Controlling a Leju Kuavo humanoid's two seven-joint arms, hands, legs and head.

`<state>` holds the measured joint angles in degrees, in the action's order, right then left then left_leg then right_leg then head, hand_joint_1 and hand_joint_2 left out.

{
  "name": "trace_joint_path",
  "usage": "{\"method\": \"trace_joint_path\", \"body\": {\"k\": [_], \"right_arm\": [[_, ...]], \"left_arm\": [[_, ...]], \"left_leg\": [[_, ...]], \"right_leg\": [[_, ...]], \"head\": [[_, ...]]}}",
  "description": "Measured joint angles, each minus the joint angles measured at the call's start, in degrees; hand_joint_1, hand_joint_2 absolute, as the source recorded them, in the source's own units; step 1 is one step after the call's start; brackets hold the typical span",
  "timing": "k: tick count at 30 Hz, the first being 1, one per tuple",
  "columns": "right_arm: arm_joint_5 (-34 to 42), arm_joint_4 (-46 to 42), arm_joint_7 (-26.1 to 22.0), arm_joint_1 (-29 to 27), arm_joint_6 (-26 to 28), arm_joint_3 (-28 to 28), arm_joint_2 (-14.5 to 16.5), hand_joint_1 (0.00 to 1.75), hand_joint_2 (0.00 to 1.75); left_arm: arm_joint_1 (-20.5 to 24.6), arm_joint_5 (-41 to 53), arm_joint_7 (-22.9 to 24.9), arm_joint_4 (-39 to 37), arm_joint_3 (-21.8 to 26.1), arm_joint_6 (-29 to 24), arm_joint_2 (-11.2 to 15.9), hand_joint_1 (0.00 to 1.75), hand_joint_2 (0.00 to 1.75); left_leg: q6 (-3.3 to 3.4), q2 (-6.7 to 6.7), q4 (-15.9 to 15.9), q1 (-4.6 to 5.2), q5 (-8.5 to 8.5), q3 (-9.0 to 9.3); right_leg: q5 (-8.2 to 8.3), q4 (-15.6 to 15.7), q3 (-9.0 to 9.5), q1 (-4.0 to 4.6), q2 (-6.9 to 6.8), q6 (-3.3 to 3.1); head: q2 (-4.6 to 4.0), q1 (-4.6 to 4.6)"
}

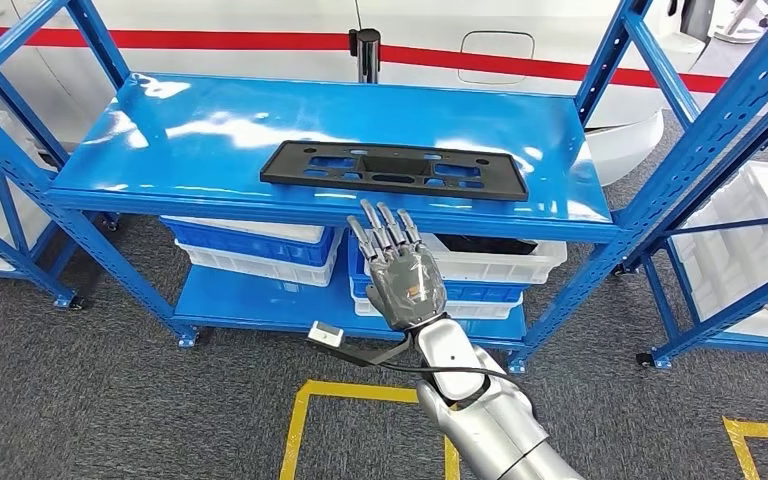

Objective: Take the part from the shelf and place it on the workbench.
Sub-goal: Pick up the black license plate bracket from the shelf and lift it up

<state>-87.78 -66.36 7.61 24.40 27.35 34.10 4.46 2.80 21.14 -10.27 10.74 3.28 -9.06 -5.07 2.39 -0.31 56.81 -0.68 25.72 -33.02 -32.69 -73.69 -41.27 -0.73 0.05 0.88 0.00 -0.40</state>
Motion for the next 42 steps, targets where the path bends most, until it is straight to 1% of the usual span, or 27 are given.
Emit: {"method": "trace_joint_path", "body": {"k": [1, 3, 5, 6, 7, 9, 15, 18, 19, 20, 21, 22, 23, 24, 25, 26, 27, 29, 30, 31, 32, 34, 35, 36, 38, 40, 42], "right_arm": [[0.1, 0.2, 0.0, 0.0, -0.1, 0.0, -0.1, 0.00, 1.75], [0.4, 0.5, 0.2, 0.1, -0.2, 0.0, -0.3, 0.00, 1.75], [0.5, 0.8, 0.4, 0.3, -0.3, -0.1, -0.3, 0.00, 1.75], [0.5, 0.9, 0.5, 0.5, -0.4, -0.1, -0.3, 0.00, 1.75], [0.6, 1.0, 0.5, 0.5, -0.5, -0.1, -0.3, 0.00, 1.75], [0.6, 1.1, 0.6, 0.6, -0.5, -0.1, -0.4, 0.00, 1.75], [0.6, 1.1, 0.6, 0.6, -0.5, -0.1, -0.4, 0.00, 1.75], [0.5, 1.1, 0.9, 0.7, -0.5, -0.3, -0.3, 0.00, 1.75], [0.4, 1.1, 1.3, 1.0, -0.5, -0.4, -0.3, 0.00, 1.75], [0.4, 1.3, 1.6, 1.3, -0.4, -0.7, -0.2, 0.00, 1.75], [0.4, 1.6, 1.9, 1.6, -0.4, -0.9, -0.2, 0.00, 1.75], [0.6, 2.0, 2.0, 1.9, -0.5, -1.2, -0.2, 0.00, 1.75], [1.1, 2.7, 1.9, 2.2, -0.5, -1.5, -0.1, 0.00, 1.75], [2.0, 3.5, 1.4, 2.5, -0.5, -1.8, 0.0, 0.00, 1.75], [2.8, 4.4, 0.8, 2.8, -0.5, -2.1, 0.2, 0.00, 1.75], [3.5, 5.1, 0.3, 3.2, -0.5, -2.4, 0.4, 0.00, 1.75], [4.0, 5.6, -0.1, 3.3, -0.5, -2.6, 0.6, 0.00, 1.75], [4.0, 6.1, -0.1, 3.2, -0.5, -2.7, 0.6, 0.00, 1.75], [4.0, 6.3, -0.1, 3.2, -0.5, -2.7, 0.5, 0.00, 1.75], [4.0, 6.4, -0.1, 3.1, -0.5, -2.8, 0.5, 0.00, 1.75], [3.9, 6.5, -0.1, 3.1, -0.5, -2.8, 0.5, 0.00, 1.75], [3.7, 6.6, -0.1, 3.2, -0.5, -2.8, 0.5, 0.00, 1.75], [3.6, 6.6, -0.1, 3.2, -0.5, -2.8, 0.5, 0.00, 1.75], [3.6, 6.6, -0.1, 3.2, -0.5, -2.8, 0.6, 0.00, 1.75], [3.4, 6.4, -0.2, 3.1, -0.5, -2.8, 0.7, 0.00, 1.75], [3.2, 6.1, -0.2, 3.1, -0.5, -2.8, 0.9, 0.00, 1.75], [3.0, 5.7, -0.3, 3.2, -0.5, -2.8, 1.1, 0.00, 1.75]], "left_arm": [[0.0, 0.0, 0.0, 0.0, 0.0, 0.0, 0.0, 0.00, 0.00], [-0.1, 0.0, 0.0, 0.0, 0.0, 0.0, -0.1, 0.00, 0.00], [0.0, 0.0, 0.0, 0.0, 0.0, 0.0, -0.1, 0.00, 0.00], [0.0, 0.0, 0.0, 0.0, 0.0, 0.0, -0.1, 0.00, 0.00], [0.0, 0.0, -0.1, 0.0, 0.0, 0.0, -0.1, 0.00, 0.00], [0.0, 0.0, -0.1, 0.0, 0.0, 0.0, -0.2, 0.00, 0.00], [0.0, 0.0, -0.1, 0.0, 0.0, 0.0, -0.2, 0.00, 0.00], [0.1, 0.0, -0.2, 0.0, 0.0, 0.0, -0.1, 0.00, 0.00], [0.1, 0.0, -0.3, 0.0, 0.0, 0.0, -0.2, 0.00, 0.00], [0.1, 0.0, -0.4, 0.0, 0.0, 0.0, -0.2, 0.00, 0.00], [0.1, 0.0, -0.5, 0.0, 0.0, 0.0, -0.2, 0.00, 0.00], [0.0, 0.0, -0.6, 0.0, 0.0, 0.0, -0.2, 0.00, 0.00], [0.0, 0.0, -0.6, 0.0, 0.0, 0.0, -0.2, 0.00, 0.00], [0.0, 0.1, -0.5, 0.0, 0.0, 0.0, -0.2, 0.00, 0.00], [0.0, 0.1, -0.5, 0.0, 0.0, -0.1, -0.3, 0.00, 0.00], [0.1, 0.2, -0.4, 0.0, 0.0, -0.1, -0.3, 0.00, 0.00], [0.1, 0.3, -0.3, 0.0, 0.0, -0.1, -0.4, 0.00, 0.00], [0.2, 0.4, -0.3, 0.0, 0.0, -0.1, -0.5, 0.00, 0.00], [0.2, 0.4, -0.3, 0.0, 0.0, -0.1, -0.5, 0.00, 0.00], [0.2, 0.5, -0.3, 0.0, 0.0, -0.1, -0.5, 0.00, 0.00], [0.2, 0.5, -0.3, 0.0, 0.0, -0.1, -0.6, 0.00, 0.00], [0.1, 0.6, -0.2, 0.0, 0.0, 0.0, -0.7, 0.00, 0.00], [0.2, 0.6, -0.2, 0.0, 0.0, 0.0, -0.7, 0.00, 0.00], [0.2, 0.6, -0.1, 0.0, 0.0, 0.0, -0.7, 0.00, 0.00], [0.2, 0.6, -0.1, 0.0, 0.0, 0.0, -0.7, 0.00, 0.00], [0.2, 0.6, -0.2, 0.0, 0.0, -0.1, -0.7, 0.00, 0.00], [0.2, 0.6, -0.3, 0.0, 0.1, -0.1, -0.7, 0.00, 0.00]], "left_leg": [[-0.06, -0.07, 0.0, 0.01, 0.21, 0.27], [-0.40, -0.20, 0.1, 0.03, 0.81, 0.99], [-1.02, -0.25, 0.3, 0.27, 1.56, 1.41], [-1.36, -0.25, 0.4, 0.31, 1.78, 1.47], [-1.67, -0.23, 0.4, 0.30, 1.93, 1.49], [-1.96, -0.20, 0.3, 0.09, 1.90, 1.53], [-2.03, -0.19, 0.3, 0.04, 1.89, 1.55], [-2.54, -0.12, 0.6, -0.07, 2.29, 1.69], [-2.87, -0.06, 1.9, -0.16, 3.05, 1.19], [-3.29, -0.01, 5.2, -0.30, 4.49, -0.49], [-3.66, 0.06, 9.5, -0.45, 5.87, -3.03], [-3.79, 0.09, 10.8, -0.56, 5.04, -4.61], [-3.54, 0.14, 9.6, -0.47, 3.46, -4.97], [-2.89, 0.14, 6.4, -0.19, 1.29, -4.18], [-1.93, 0.18, 1.7, -0.05, -1.07, -2.19], [-1.10, 0.22, -0.2, 0.08, -1.41, -1.10], [-0.52, 0.23, -0.7, 0.07, -1.42, -0.68], [-0.12, 0.21, -1.1, -0.07, -1.35, -0.16], [-0.13, 0.17, -1.1, -0.08, -1.17, -0.03], [-0.23, 0.11, -1.0, -0.14, -0.92, 0.16], [-0.44, 0.06, -0.9, -0.24, -0.61, 0.45], [-1.19, -0.04, -0.3, -0.31, 0.35, 0.91], [-1.61, -0.10, 0.1, -0.24, 0.87, 0.95], [-1.98, -0.13, 0.5, -0.13, 1.30, 0.90], [-2.49, -0.14, 0.6, -0.20, 1.81, 0.94], [-2.95, -0.01, 1.3, -0.54, 2.49, 0.96], [-3.41, 0.13, 5.7, -0.70, 4.64, -1.03]], "right_leg": [[1.13, 1.0, 0.02, -0.01, -0.01, 0.42], [5.06, 8.4, 2.84, -0.10, -0.05, 1.28], [7.57, 14.5, 5.59, -0.08, -0.05, 1.14], [7.87, 15.6, 6.09, 0.08, -0.02, 0.75], [7.81, 15.6, 6.19, 0.27, 0.02, 0.32], [7.73, 15.5, 6.13, 0.52, 0.05, -0.11], [7.71, 15.5, 6.13, 0.54, 0.06, -0.19], [7.72, 15.9, 6.55, 0.10, 0.14, -0.70], [7.66, 16.1, 6.89, -0.15, 0.16, -1.08], [7.53, 16.3, 7.30, -0.32, 0.16, -1.52], [7.30, 16.4, 7.67, -0.27, 0.16, -1.93], [6.93, 16.3, 8.12, -0.14, 0.22, -2.17], [6.53, 16.3, 8.53, 0.18, 0.30, -2.14], [6.14, 16.4, 8.93, 0.28, 0.40, -1.80], [5.41, 15.7, 8.90, 0.38, 0.42, -1.33], [4.43, 14.0, 8.11, 0.44, 0.37, -0.99], [3.15, 11.0, 6.58, 0.27, 0.31, -0.79], [0.56, 3.0, 2.06, 0.12, 0.25, -0.71], [0.09, 0.4, 0.31, -0.02, 0.25, -0.46], [0.64, 0.0, -0.36, -0.20, 0.23, 0.05], [2.12, 2.1, 0.18, -0.46, 0.18, 0.72], [5.92, 9.8, 3.28, -0.99, -0.08, 1.98], [7.10, 12.8, 4.59, -1.13, -0.12, 2.05], [7.60, 14.4, 5.32, -1.15, -0.13, 1.79], [7.38, 14.8, 5.60, -0.97, 0.09, 0.70], [7.10, 14.8, 5.93, -1.05, 0.24, -0.12], [6.71, 14.8, 6.52, -1.11, 0.32, -0.87]], "head": [[0.00, 0.01], [-0.01, 0.04], [-0.01, 0.02], [-0.01, 0.01], [-0.01, -0.01], [-0.02, 0.03], [-0.01, 0.07], [0.00, 0.03], [-0.01, -0.13], [-0.01, -0.27], [-0.01, -0.40], [-0.01, -0.48], [-0.01, -0.44], [-0.01, -0.44], [-0.01, -0.42], [-0.01, -0.36], [-0.01, -0.33], [0.00, -0.24], [0.00, -0.22], [0.00, -0.20], [-0.01, -0.19], [-0.02, -0.03], [-0.02, 0.08], [-0.01, 0.11], [-0.01, 0.01], [-0.01, -0.12], [-0.01, -0.21]]}}
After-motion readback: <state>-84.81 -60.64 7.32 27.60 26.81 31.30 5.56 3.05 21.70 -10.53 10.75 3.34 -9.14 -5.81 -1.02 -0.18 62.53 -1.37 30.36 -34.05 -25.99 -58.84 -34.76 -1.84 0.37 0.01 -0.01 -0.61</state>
